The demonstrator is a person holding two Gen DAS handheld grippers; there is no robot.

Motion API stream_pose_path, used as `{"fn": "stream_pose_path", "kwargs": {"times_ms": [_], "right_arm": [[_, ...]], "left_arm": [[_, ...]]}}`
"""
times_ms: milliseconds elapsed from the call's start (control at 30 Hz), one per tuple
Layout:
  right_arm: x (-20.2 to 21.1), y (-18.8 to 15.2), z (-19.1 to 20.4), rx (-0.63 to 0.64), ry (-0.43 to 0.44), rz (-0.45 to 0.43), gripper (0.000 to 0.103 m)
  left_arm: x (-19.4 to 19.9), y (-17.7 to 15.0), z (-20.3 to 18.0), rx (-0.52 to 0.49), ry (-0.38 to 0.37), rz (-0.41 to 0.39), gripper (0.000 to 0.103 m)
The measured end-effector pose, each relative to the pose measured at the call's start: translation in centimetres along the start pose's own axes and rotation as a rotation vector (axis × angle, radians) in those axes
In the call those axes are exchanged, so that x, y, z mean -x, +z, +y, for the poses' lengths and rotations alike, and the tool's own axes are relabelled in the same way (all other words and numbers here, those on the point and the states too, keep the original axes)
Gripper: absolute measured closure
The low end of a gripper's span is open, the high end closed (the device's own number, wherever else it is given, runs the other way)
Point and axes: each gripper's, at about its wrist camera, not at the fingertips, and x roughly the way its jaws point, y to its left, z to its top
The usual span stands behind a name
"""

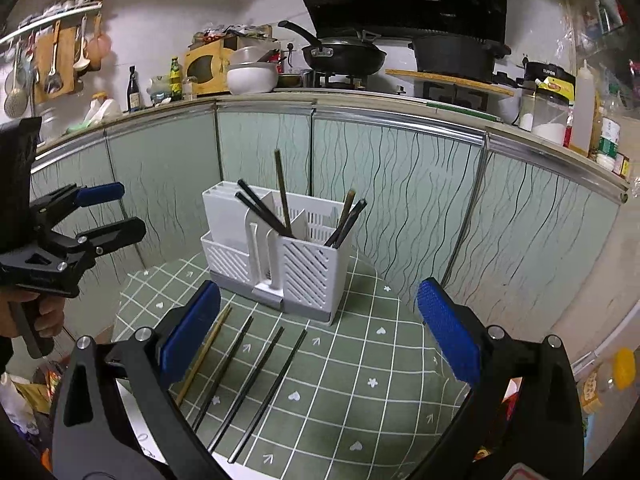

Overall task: Organize utensils
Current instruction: 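Move both open grippers back over the remaining chopsticks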

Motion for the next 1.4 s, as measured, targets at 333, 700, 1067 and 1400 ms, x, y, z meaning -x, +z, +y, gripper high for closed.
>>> {"fn": "stream_pose_path", "kwargs": {"times_ms": [333, 700, 1067, 1400], "right_arm": [[1.1, -2.7, 1.5, -0.004, 0.005, 0.001, 0.008], [0.5, -5.5, 2.6, -0.006, 0.004, 0.022, 0.008], [-0.1, -8.1, 2.4, -0.017, -0.01, 0.046, 0.008], [-1.1, -10.2, 2.1, -0.044, -0.013, 0.084, 0.008]], "left_arm": [[2.0, -3.5, 0.6, 0.034, -0.002, 0.013, 0.004], [2.1, -7.6, 0.2, 0.006, 0.055, 0.04, 0.004], [1.3, -11.3, -0.3, 0.018, 0.072, 0.072, 0.004], [0.9, -13.9, -0.7, 0.01, 0.082, 0.1, 0.004]]}}
